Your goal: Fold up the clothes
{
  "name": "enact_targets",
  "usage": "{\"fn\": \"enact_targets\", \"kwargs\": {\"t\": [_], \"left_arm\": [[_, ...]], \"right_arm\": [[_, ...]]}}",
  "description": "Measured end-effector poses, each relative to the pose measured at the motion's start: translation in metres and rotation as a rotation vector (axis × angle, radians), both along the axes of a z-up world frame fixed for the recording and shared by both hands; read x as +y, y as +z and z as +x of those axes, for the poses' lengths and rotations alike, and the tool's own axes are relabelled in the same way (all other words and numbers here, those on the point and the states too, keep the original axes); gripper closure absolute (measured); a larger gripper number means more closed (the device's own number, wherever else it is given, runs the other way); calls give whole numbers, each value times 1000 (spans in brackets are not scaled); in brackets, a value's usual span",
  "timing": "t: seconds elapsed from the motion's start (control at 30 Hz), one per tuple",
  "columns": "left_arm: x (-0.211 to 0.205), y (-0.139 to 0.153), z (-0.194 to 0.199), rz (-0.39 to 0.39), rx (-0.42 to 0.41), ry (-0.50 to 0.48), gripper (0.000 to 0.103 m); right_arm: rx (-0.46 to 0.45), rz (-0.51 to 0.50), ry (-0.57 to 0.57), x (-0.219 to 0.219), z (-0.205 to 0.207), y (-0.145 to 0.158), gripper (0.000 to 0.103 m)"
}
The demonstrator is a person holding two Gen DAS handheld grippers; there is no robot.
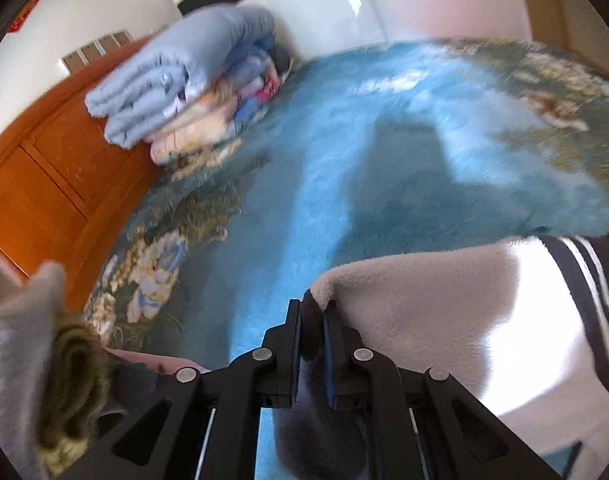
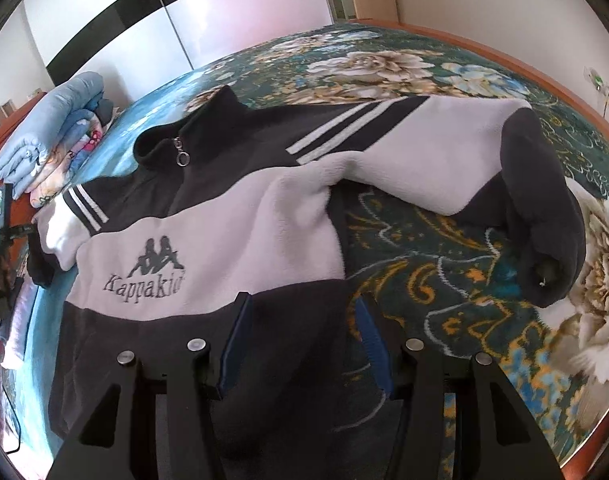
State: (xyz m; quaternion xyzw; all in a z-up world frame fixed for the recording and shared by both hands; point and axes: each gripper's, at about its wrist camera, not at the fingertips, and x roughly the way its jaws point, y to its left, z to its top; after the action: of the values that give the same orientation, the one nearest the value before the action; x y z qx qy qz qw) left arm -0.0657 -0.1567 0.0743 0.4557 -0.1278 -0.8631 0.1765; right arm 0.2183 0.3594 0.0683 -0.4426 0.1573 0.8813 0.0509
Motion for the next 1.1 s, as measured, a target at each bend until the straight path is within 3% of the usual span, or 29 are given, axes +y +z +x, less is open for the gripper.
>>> {"fn": "enact_targets", "kwargs": {"t": [0.13,0.27,0.37,0.5,0.57,0.67,0.77,0.9,1.1], "left_arm": [[2,-32,-22,-37,-88,23,92],[-3,-43,-26,21,-103,59,92],[-2,-32,-19,122,-74,14,89],[-4,-13,-7,264,-70,-36,64],[-5,-1,3,311,-51,-21,64],[-7,18,31,426,9,-21,62],[3,23,82,582,37,-128,55],[30,0,141,702,-42,-233,53],[42,-35,194,796,-119,-194,53]], "right_arm": [[-6,-8,-5,4,-2,-2,49],[-6,-11,-3,6,-2,-3,49],[-1,-9,-1,6,0,-1,49],[19,-23,-2,9,3,5,49],[30,-45,-4,10,6,7,49],[36,-77,-5,13,15,7,49],[32,-102,-4,16,27,3,49],[27,-136,-2,21,42,-2,49],[18,-197,56,11,67,-9,49]]}}
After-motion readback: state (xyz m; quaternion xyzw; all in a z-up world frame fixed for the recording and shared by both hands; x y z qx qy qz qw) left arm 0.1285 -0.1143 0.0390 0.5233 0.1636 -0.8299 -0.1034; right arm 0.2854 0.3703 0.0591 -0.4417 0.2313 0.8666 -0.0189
